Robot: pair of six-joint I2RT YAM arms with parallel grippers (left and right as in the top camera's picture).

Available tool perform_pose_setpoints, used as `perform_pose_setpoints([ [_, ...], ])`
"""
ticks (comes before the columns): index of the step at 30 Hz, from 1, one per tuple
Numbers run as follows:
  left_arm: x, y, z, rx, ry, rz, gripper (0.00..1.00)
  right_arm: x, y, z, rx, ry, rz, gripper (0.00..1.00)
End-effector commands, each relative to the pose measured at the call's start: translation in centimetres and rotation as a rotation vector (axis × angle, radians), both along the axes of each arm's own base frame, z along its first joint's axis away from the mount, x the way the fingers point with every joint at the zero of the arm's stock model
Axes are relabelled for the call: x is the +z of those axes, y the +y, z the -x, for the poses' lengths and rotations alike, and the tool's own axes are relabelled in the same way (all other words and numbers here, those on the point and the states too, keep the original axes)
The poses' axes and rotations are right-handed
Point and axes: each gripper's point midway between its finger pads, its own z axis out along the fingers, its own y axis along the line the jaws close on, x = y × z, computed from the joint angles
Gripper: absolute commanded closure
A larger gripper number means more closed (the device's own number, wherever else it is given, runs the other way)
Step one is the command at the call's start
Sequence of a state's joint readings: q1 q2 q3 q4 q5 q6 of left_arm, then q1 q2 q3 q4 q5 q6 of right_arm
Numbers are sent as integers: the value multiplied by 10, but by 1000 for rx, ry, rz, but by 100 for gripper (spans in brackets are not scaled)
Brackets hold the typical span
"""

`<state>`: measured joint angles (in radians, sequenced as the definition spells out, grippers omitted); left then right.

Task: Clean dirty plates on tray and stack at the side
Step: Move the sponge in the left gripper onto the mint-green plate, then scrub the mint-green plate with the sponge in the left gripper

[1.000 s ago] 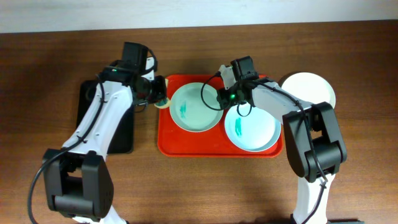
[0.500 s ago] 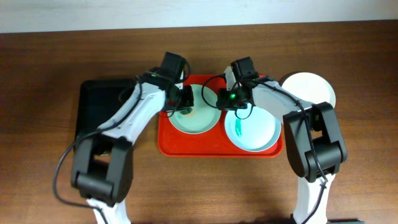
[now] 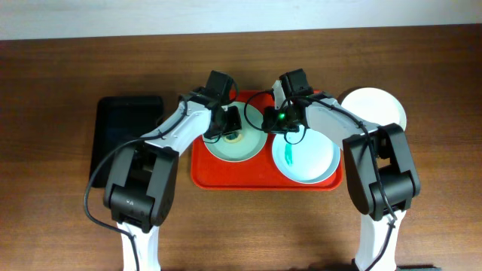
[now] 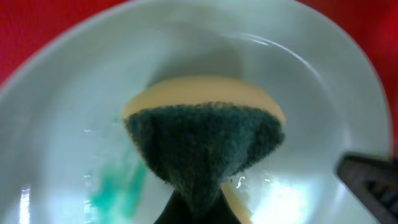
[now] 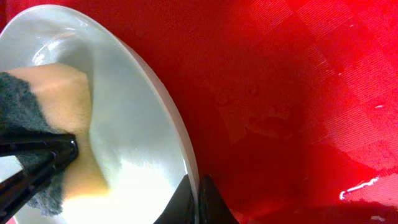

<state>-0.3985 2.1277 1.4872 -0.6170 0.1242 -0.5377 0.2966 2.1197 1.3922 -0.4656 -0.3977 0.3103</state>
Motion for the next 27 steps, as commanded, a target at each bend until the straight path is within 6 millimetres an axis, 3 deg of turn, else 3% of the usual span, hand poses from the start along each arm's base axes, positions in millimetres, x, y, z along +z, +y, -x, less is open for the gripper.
perform_pose_setpoints([
  [1, -29, 88, -1, 52, -21, -487, 100, -21, -8, 11, -14, 46, 56, 96],
  [4, -10, 116, -5, 81, -42, -649, 100, -21, -8, 10, -14, 45, 56, 96],
  [8, 11, 106, -15, 78, -41, -611, 100, -22, -10, 10, -18, 43, 65, 96],
  [13, 31, 18, -20, -12, 58, -48, 100, -22, -10, 10, -18, 43, 66, 96],
  [16, 38, -7, -22, -46, 89, 174, 100, -22, -10, 10, -18, 42, 65, 96],
  [19, 27, -7, -24, -43, 89, 162, 100, -22, -9, 10, -18, 43, 65, 96],
  [23, -2, 3, -24, -24, 122, 97, 100, -22, -10, 10, -18, 42, 65, 96],
  [25, -22, 27, -23, 11, 131, -42, 100, -21, -9, 9, -18, 39, 64, 96],
  [27, -34, 63, -21, 51, 132, -246, 100, -20, -9, 7, -18, 30, 61, 96],
])
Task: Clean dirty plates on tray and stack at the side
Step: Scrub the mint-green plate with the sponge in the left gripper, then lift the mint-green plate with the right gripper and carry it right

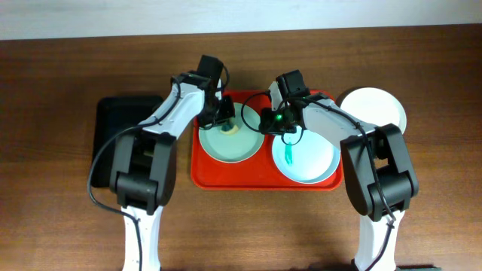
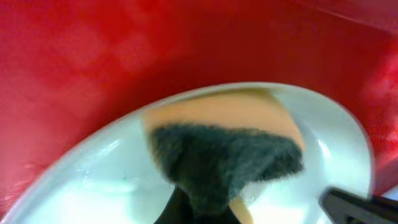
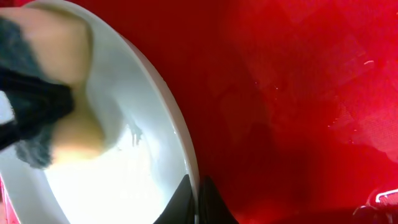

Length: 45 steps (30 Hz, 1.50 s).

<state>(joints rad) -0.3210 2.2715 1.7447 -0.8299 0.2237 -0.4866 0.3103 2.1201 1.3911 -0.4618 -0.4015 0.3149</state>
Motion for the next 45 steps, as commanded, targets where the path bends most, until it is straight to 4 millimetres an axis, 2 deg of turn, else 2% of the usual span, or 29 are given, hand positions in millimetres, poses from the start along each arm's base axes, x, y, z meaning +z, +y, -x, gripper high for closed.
perform_pose_setpoints([
  [1, -35, 65, 5, 39, 17, -370, 100, -18, -15, 3, -29, 24, 65, 96],
  [3, -27, 84, 3, 52, -3, -478, 100, -13, -14, -1, -20, 4, 66, 96],
  [6, -8, 98, 0, 66, -39, -556, 100, -4, -16, -10, -28, -27, 84, 96],
  [11, 51, 117, -8, 114, -160, -645, 100, 16, -22, -24, -46, -75, 132, 96],
  [15, 93, 117, -8, 148, -234, -611, 100, 38, -24, -33, -33, -124, 167, 96],
  [19, 143, 117, -3, 191, -305, -475, 100, 67, -33, -41, 14, -217, 326, 96],
  [22, 169, 135, 3, 243, -323, -420, 100, 95, -34, -41, 99, -296, 531, 96],
  [24, 173, 156, 5, 286, -312, -429, 100, 119, -40, -42, 91, -357, 718, 96],
  [26, 170, 184, 7, 342, -282, -444, 100, 158, -37, -39, 103, -459, 941, 96],
  [29, 167, 214, 9, 408, -249, -432, 100, 208, -16, -30, 149, -610, 1188, 96],
  [34, 163, 237, 11, 470, -217, -345, 100, 273, 23, -2, 304, -786, 1620, 96],
  [37, 163, 246, 11, 494, -216, -341, 100, 293, 44, 12, 359, -824, 1746, 96],
  [41, 163, 248, 11, 498, -216, -342, 100, 307, 50, 25, 387, -813, 1866, 96],
  [43, 163, 248, 11, 497, -215, -342, 100, 306, 51, 25, 360, -831, 1834, 96],
  [45, 163, 248, 11, 497, -216, -342, 100, 288, 57, 17, 348, -866, 1673, 96],
])
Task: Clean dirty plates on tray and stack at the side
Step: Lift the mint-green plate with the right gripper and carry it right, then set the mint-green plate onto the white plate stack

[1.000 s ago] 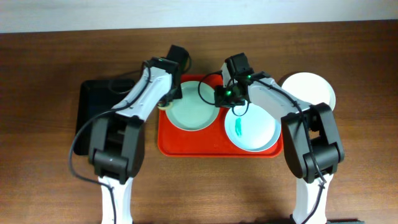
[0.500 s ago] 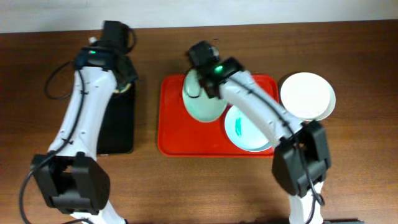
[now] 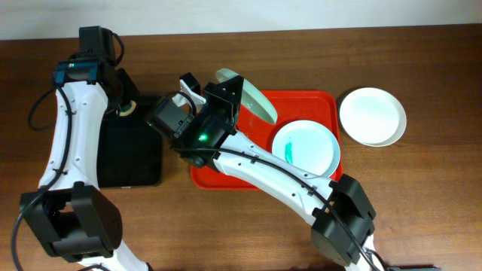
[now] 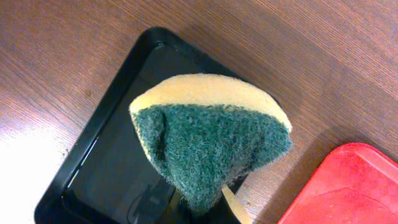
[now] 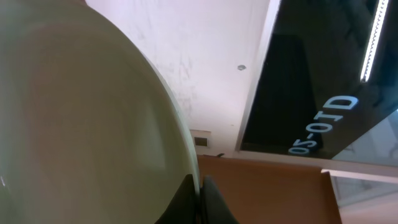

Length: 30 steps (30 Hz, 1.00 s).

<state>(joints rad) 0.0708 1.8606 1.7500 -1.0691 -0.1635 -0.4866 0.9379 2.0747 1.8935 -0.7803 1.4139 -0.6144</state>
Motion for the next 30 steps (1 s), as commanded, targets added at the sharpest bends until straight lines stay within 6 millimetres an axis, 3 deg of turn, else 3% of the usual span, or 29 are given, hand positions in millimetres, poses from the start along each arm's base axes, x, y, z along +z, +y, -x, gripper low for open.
perform_pose_setpoints([
  [1, -4, 0, -1, -4, 5, 8, 100, -9, 2, -7, 49, 41, -251, 96],
  [3, -4, 1, -1, -4, 6, 8, 100, -68, 12, -11, 145, 363, -457, 96],
  [4, -4, 1, -1, -4, 6, 8, 100, -82, 10, -12, 136, 434, -556, 96],
  [6, -6, 0, -1, -4, 9, 8, 100, -93, -13, -25, 5, 430, -795, 96],
  [8, -9, 1, -2, -4, 16, 9, 100, -104, -49, -41, -180, 429, -1079, 96],
  [12, -16, 1, -3, -4, 35, 10, 100, -124, -107, -57, -340, 621, -1463, 96],
  [14, -20, 1, -3, -4, 43, 11, 100, -128, -146, -61, -415, 675, -1627, 96],
  [15, -22, 1, -3, -4, 48, 11, 100, -131, -165, -62, -454, 679, -1677, 96],
  [20, -36, 1, -6, -4, 77, 14, 100, -145, -310, -48, -755, 522, -1852, 96],
  [22, -43, 1, -6, -4, 92, 15, 100, -152, -347, -38, -805, 481, -1875, 96],
  [27, -51, -2, -10, -10, 97, 33, 100, -175, -409, -8, -941, 389, -1928, 96],
  [30, -51, -2, -11, -11, 92, 32, 100, -198, -431, 7, -1007, 345, -1920, 96],
])
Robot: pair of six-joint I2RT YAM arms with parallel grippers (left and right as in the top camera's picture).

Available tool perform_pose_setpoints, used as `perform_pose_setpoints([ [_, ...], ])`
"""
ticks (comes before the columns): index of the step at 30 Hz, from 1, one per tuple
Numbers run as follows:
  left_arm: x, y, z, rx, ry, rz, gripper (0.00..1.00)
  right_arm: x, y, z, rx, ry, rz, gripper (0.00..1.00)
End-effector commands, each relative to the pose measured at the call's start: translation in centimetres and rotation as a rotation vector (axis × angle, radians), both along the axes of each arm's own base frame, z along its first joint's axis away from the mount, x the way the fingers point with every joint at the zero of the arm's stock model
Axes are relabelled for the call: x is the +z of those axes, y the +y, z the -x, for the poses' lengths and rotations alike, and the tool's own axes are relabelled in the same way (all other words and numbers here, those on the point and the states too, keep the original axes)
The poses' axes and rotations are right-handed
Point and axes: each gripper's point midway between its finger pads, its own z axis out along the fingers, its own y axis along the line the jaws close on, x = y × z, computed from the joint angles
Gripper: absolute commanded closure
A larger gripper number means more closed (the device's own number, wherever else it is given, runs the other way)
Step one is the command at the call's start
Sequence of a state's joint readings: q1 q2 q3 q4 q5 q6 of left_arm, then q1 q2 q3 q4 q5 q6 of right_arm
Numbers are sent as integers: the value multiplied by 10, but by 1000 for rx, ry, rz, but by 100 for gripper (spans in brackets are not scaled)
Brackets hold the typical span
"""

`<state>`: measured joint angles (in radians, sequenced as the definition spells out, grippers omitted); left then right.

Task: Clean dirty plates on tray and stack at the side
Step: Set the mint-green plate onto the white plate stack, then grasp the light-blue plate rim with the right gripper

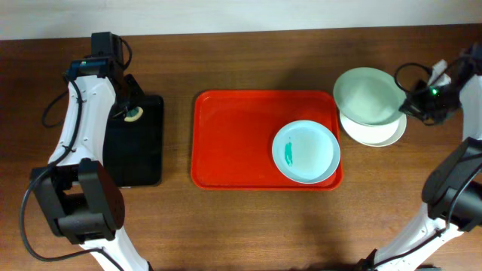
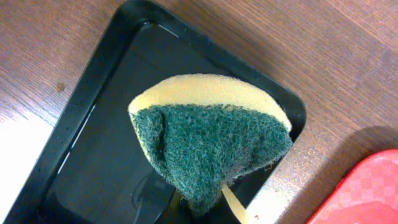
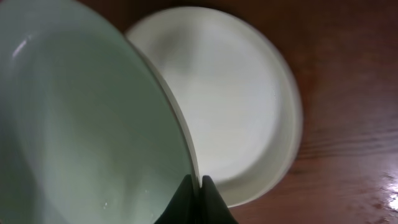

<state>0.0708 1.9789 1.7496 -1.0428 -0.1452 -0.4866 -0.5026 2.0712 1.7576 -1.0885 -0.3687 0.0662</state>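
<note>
My right gripper (image 3: pixel 194 186) is shut on the rim of a pale green plate (image 1: pixel 367 95), held just over the white plate (image 1: pixel 376 132) lying on the table right of the tray; in the right wrist view the green plate (image 3: pixel 81 124) partly covers the white plate (image 3: pixel 230 106). On the red tray (image 1: pixel 233 143) rests a light blue plate (image 1: pixel 306 152) with a green smear (image 1: pixel 288 153). My left gripper (image 2: pixel 205 208) is shut on a yellow-and-green sponge (image 2: pixel 208 140), above the black tray (image 2: pixel 93 155).
The black tray (image 1: pixel 139 147) lies on the wooden table left of the red tray. The left arm (image 1: pixel 83 90) reaches along the table's left side, the right arm (image 1: pixel 459 83) along its right edge.
My right gripper has carried the pale green plate from above the red tray's left side to just over the white plate at the right. The left gripper and sponge shifted slightly over the black tray.
The sponge in my left gripper was in the pale green plate on the red tray, with my right gripper shut on its rim. Then the sponge was at the black tray and the plate lifted and tilted. Now the plate is over the white one.
</note>
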Motion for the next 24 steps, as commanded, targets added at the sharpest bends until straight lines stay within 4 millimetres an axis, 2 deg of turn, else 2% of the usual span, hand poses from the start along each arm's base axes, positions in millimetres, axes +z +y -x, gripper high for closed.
perform_pose_setpoints([
  [1, -3, 0, -1, -4, 3, 9, 100, -24, -12, 18, -30, 37, -7, 96],
  [4, -3, 0, -1, -4, 2, 9, 100, -43, -24, 33, -59, 82, 31, 96],
  [6, -3, 0, -1, -4, 2, 9, 100, -49, -24, 33, -61, 79, 32, 86],
  [8, -3, 0, -1, -4, 2, 9, 100, -49, -23, 32, -57, 74, 34, 44],
  [9, -3, 0, -1, -4, 2, 9, 100, -47, -22, 29, -54, 64, 24, 16],
  [10, -3, 0, -1, -4, 2, 9, 100, -44, -19, 27, -50, 50, 6, 12],
  [12, -3, 0, -1, -4, 2, 9, 100, -32, -11, 18, -21, -9, -39, 12],
  [16, -3, 0, -1, -4, 1, 9, 100, 24, 14, -1, 39, -160, -51, 12],
  [19, -2, 0, -2, -4, -2, 9, 100, 58, 50, -2, 122, -202, -19, 12],
  [22, -3, 0, -2, -5, -1, 10, 100, 63, 102, 2, 358, -202, 25, 12],
  [24, -3, -2, -2, -9, -2, 22, 100, 43, 125, 7, 480, -123, 124, 12],
])
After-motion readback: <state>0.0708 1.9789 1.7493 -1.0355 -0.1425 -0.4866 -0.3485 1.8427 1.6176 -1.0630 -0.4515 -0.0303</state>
